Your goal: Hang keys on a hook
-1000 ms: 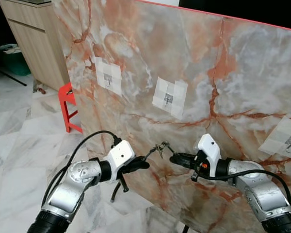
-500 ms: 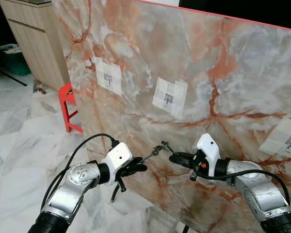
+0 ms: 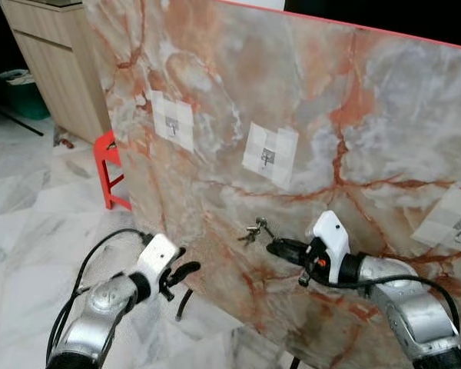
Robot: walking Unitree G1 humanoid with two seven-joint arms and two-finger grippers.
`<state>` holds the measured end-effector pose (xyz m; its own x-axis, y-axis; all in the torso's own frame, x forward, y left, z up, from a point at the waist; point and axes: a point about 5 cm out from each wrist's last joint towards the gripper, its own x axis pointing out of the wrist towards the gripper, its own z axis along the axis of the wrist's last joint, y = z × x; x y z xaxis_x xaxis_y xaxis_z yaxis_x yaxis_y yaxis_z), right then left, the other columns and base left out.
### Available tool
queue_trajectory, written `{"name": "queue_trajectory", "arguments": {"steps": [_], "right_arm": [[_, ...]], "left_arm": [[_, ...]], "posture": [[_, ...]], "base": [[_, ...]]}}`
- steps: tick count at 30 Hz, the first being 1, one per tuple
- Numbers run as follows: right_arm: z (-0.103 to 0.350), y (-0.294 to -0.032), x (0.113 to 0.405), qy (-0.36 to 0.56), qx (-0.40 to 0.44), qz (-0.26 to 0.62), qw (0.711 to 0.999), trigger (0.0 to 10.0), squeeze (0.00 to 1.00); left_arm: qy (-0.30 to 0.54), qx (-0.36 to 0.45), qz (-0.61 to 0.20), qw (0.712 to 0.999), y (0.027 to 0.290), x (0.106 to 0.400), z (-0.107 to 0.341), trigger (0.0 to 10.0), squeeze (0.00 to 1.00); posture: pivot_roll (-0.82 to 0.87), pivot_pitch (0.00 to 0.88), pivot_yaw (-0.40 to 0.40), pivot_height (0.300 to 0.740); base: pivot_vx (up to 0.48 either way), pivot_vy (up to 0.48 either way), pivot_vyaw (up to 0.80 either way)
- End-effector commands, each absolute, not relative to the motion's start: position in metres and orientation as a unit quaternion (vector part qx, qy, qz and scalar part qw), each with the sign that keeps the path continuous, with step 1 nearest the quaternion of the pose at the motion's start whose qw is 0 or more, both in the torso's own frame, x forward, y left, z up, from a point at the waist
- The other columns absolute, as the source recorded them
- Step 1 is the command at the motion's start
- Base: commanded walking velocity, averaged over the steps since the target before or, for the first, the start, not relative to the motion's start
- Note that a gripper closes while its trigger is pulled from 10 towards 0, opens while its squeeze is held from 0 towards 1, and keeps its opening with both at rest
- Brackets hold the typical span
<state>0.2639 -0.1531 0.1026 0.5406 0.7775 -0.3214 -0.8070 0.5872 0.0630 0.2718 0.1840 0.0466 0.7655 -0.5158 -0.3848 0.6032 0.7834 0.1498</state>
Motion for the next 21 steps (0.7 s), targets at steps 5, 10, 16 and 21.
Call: {"name": "queue_trajectory", "arguments": {"steps": [5,10,16,21], "right_arm": [[0.104,-0.156,0.257,0.164,-0.046,0.447,0.878,10.0,0.00],[0.100,-0.156,0.248,0.175,-0.034,0.445,0.877,10.0,0.00],[0.090,-0.166,0.235,0.195,-0.005,0.414,0.889,10.0,0.00],[0.063,-0.199,0.218,0.208,0.100,0.299,0.926,10.0,0.00]], "left_arm": [[0.183,0.084,-0.190,0.961,0.205,0.266,0.023,10.0,0.00],[0.215,0.075,-0.076,0.971,0.227,0.256,0.000,10.0,0.00],[0.283,0.061,0.045,0.956,0.249,0.228,-0.030,10.0,0.00],[0.325,0.064,0.066,0.941,0.244,0.207,-0.049,10.0,0.00]], "posture": [[-0.14,0.000,-0.057,0.740],[-0.14,0.000,-0.055,0.740],[-0.14,0.000,-0.060,0.740],[-0.15,0.000,-0.057,0.740]], "base": [[0.000,0.000,0.00],[0.000,0.000,0.00],[0.000,0.000,0.00],[0.000,0.000,0.00]]}}
